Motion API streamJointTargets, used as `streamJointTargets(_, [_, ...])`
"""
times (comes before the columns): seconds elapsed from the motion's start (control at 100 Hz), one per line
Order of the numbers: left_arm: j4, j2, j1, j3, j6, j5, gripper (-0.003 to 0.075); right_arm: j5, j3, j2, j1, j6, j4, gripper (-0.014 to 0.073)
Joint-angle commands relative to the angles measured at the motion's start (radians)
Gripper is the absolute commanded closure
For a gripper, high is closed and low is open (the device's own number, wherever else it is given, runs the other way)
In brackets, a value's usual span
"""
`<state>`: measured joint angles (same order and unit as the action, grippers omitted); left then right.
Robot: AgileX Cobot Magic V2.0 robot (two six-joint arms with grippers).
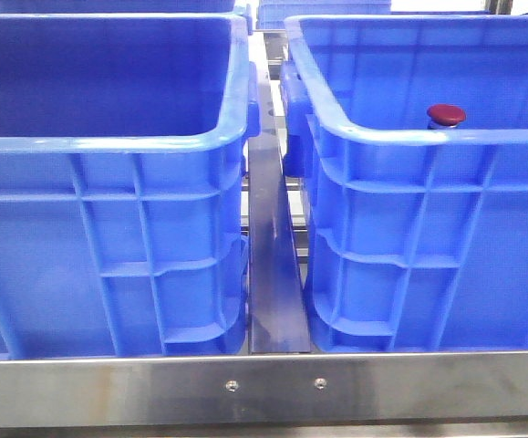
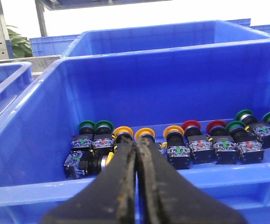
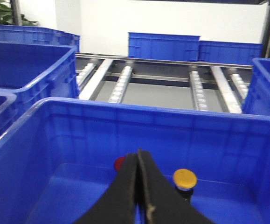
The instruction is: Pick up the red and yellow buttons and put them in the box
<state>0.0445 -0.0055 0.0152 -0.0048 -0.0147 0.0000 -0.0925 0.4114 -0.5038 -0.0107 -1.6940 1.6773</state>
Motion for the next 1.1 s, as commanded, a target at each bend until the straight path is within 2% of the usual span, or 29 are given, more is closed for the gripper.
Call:
streamJointTargets(0.0, [-0.008, -0.033, -0.001, 0.049, -0.006, -0.086, 0.0739, -0.040, 0.026, -0.002, -0.002, 0.212, -0.186, 0.0662])
streamJointTargets(0.19, [-0.008, -0.033, -0.001, 0.049, -0.006, -0.086, 0.0739, -0.039, 0.027, 0.001, -0.002, 0.802, -0.790, 0.0662])
streamJointTargets(0.33, [-0.008, -0.033, -0.001, 0.049, -0.006, -0.086, 0.0739, -0.034, 0.027, 0.023, -0.002, 1.202, -1.182, 0.0662])
streamJointTargets(0.42, [-0.008, -0.033, -0.001, 0.049, -0.006, -0.086, 0.0739, -0.023, 0.027, 0.038, -0.002, 1.409, -1.369, 0.0662])
streamJointTargets(0.49, [-0.008, -0.033, -0.001, 0.049, -0.006, -0.086, 0.0739, -0.015, 0.027, 0.055, -0.002, 1.514, -1.493, 0.0662])
streamJointTargets(0.66, [-0.008, -0.033, -0.001, 0.049, -0.006, -0.086, 0.0739, 0.012, 0.006, 0.125, -0.002, 1.663, -1.635, 0.0662])
streamJointTargets(0.88, [-0.008, -0.033, -0.001, 0.049, -0.006, -0.086, 0.0739, 0.139, -0.139, 0.260, -0.004, 1.701, -1.651, 0.0662])
streamJointTargets(1.09, [-0.008, -0.033, -0.001, 0.049, -0.006, -0.086, 0.0739, 0.153, -0.277, 0.403, -0.004, 1.767, -1.677, 0.0662])
